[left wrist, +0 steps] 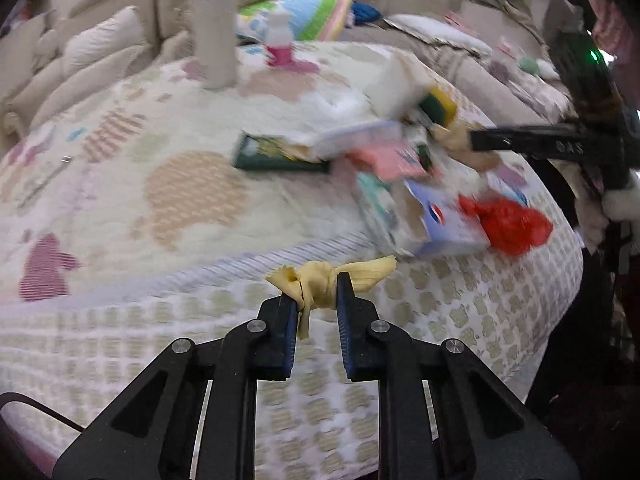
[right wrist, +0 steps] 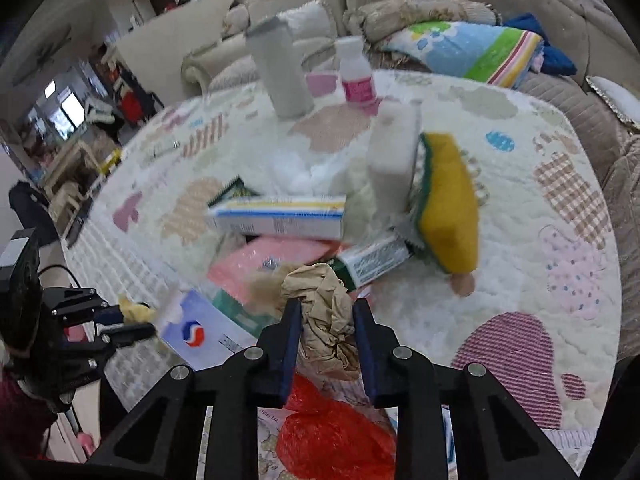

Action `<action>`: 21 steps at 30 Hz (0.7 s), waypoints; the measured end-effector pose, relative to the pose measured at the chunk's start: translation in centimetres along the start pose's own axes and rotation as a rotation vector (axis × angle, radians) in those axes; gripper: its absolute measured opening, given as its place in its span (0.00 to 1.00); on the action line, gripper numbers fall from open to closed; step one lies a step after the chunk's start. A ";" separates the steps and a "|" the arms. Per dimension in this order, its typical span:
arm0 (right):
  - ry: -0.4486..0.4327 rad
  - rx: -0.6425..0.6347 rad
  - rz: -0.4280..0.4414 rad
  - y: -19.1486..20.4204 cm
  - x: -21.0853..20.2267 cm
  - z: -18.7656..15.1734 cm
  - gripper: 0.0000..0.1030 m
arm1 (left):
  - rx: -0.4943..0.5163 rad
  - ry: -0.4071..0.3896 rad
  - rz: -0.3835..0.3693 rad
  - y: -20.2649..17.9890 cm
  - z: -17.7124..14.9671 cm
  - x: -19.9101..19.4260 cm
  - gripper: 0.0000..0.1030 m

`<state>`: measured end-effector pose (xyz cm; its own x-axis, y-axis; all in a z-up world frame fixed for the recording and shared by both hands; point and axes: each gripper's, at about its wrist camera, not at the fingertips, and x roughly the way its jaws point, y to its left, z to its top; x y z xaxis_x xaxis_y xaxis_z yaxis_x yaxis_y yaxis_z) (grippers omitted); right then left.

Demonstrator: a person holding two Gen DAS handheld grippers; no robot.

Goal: Collect trash
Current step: 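Grasp the yellow glove with the left tool while the right tool grasps the crumpled beige tissue, then carry glove and tissue over the black bin and open both tools to drop them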

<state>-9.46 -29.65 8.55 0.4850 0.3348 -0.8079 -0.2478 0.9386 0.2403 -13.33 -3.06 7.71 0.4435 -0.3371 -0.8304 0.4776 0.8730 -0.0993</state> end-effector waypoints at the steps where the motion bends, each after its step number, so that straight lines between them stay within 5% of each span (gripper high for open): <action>1: -0.010 0.004 0.004 -0.1 -0.4 0.1 0.25 | -0.007 -0.012 0.009 0.2 0.3 -0.6 0.15; 9: -0.089 0.048 -0.011 -1.5 -3.4 0.0 0.25 | 0.025 -0.102 -0.014 -3.1 3.8 -3.5 0.15; 21: -0.143 0.173 -0.156 -9.0 -8.6 -3.9 0.25 | 0.111 -0.071 -0.100 -15.0 8.5 0.9 0.15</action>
<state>-14.63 -41.27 11.24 0.6227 0.1822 -0.7609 -0.0196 0.9758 0.2176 -13.64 -19.43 13.05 0.4407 -0.4476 -0.7781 0.6008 0.7911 -0.1148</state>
